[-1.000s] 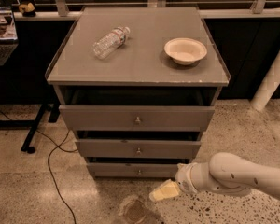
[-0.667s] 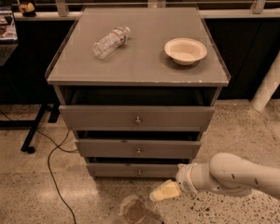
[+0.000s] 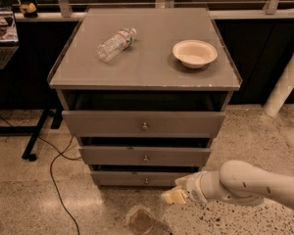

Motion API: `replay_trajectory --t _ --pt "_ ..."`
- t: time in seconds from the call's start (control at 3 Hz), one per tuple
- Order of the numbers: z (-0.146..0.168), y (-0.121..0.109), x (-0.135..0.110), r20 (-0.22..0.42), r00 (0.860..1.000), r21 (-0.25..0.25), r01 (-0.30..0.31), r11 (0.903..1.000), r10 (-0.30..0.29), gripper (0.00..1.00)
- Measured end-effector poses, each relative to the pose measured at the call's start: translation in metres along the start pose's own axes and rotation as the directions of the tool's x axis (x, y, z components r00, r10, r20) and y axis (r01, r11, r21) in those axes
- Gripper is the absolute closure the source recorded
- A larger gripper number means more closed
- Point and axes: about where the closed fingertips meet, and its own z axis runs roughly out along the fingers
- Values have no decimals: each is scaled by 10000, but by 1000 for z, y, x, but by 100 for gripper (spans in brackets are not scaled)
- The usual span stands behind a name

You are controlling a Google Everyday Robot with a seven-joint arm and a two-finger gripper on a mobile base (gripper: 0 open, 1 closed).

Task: Open bottom drawer

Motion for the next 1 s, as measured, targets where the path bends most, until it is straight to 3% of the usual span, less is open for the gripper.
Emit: replay_trajectory --t 0.67,1.0 --pt "0 0 0 1 10000 -1 -1 10000 1 88" --pt "24 -5 4 724 9949 -139 -698 9975 707 100"
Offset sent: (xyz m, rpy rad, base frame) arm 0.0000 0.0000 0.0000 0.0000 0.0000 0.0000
